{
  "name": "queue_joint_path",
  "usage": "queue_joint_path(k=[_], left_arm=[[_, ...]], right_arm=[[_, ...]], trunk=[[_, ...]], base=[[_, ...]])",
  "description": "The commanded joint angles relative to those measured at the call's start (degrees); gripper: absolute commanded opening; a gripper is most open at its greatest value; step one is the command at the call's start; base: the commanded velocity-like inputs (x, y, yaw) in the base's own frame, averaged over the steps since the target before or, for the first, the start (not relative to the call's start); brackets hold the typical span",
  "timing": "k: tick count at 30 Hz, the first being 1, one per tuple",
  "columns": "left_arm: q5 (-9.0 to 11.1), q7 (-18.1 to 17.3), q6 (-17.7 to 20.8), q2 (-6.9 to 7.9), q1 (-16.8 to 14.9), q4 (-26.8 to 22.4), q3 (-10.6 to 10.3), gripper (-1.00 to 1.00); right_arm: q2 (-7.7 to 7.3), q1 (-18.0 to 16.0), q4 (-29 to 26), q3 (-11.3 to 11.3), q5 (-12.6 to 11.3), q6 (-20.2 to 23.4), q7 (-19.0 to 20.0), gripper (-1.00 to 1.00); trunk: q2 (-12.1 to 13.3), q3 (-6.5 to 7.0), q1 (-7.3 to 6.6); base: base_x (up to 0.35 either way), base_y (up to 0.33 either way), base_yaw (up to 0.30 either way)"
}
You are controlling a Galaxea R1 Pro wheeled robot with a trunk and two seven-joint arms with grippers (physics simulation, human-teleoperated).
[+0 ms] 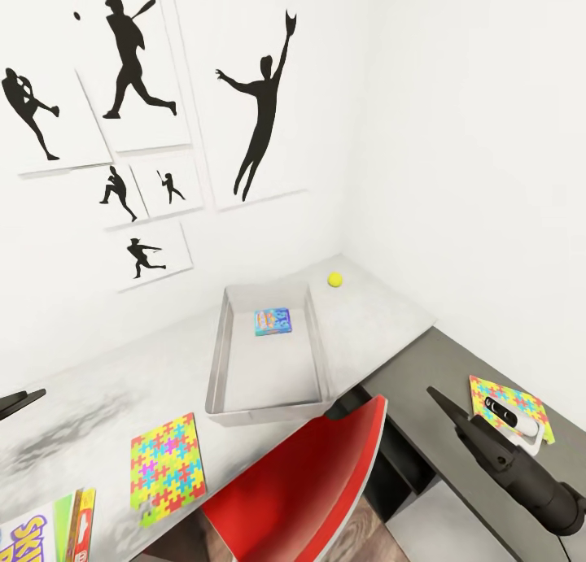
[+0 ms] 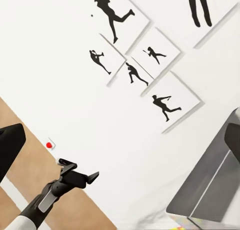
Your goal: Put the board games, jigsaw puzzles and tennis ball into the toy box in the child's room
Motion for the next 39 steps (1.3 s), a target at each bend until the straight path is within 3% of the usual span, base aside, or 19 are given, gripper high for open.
queue_joint_path(k=[1,11,26,39], left_arm=[[-0.09,-0.26,0.61,0.02,-0.05,-0.01,0.01,1.0],[-0.09,-0.26,0.53,0.02,-0.04,-0.01,0.01,1.0],[-0.09,-0.26,0.35,0.02,-0.02,-0.01,0.01,1.0],[-0.09,-0.26,0.26,0.05,-0.05,-0.01,0.01,1.0]], right_arm=[[-0.03,-0.04,-0.01,-0.01,-0.25,0.58,0.05,1.0],[0.13,-0.04,0.0,-0.02,-0.25,0.16,0.14,1.0],[0.12,-0.04,0.0,0.07,-0.27,0.15,0.84,1.0],[0.18,-0.04,0.0,0.07,-0.26,0.15,0.9,1.0]], trunk=[[-0.11,-0.11,0.03],[-0.11,-0.03,0.03],[-0.11,1.28,0.03],[-0.11,2.46,0.03]], base=[[0.0,0.0,0.0],[0.0,0.0,0.0],[-0.02,0.0,-0.003],[-0.094,0.012,-0.146]])
